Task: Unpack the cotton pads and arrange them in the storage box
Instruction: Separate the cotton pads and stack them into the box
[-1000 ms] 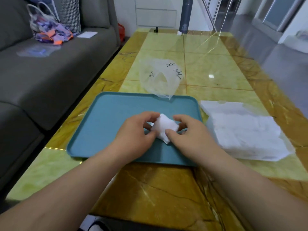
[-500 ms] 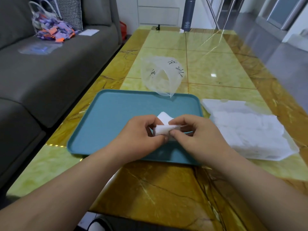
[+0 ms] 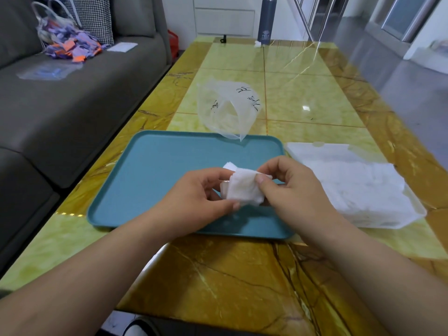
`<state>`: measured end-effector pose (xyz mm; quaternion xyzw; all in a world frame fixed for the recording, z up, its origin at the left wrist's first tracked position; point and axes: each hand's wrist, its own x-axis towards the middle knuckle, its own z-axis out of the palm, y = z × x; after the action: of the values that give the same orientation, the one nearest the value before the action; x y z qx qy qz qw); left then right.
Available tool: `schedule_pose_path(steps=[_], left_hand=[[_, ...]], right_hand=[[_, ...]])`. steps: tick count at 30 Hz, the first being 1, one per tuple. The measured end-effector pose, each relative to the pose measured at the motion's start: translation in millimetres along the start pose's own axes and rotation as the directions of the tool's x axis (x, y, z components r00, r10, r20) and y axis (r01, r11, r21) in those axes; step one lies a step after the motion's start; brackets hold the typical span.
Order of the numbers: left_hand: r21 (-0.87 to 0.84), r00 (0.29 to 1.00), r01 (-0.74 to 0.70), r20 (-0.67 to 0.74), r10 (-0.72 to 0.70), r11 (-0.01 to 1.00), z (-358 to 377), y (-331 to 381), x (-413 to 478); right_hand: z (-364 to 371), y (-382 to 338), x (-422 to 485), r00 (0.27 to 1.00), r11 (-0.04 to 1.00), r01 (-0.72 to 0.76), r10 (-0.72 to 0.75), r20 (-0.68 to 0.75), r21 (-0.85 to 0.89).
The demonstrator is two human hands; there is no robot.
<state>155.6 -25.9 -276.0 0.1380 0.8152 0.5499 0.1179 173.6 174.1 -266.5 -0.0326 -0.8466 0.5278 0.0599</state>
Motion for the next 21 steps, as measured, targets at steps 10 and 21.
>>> schedule_pose_path(steps=[10, 21], left_hand=[[0.113, 0.987, 0.105, -0.133, -0.09, 0.988, -12.8, -1.1, -1.1], [0.062, 0.961, 0.219, -0.187, -0.204, 0.974, -27.1, 2.6, -9.9]], right_hand=[[-2.5, 0.5, 2.1, 0.995, 0.999, 0.028, -0.024, -0.1, 0.036], [2.7, -2.4, 0.1, 0.997, 0.991, -0.039, 0.047, -0.061, 0.129]])
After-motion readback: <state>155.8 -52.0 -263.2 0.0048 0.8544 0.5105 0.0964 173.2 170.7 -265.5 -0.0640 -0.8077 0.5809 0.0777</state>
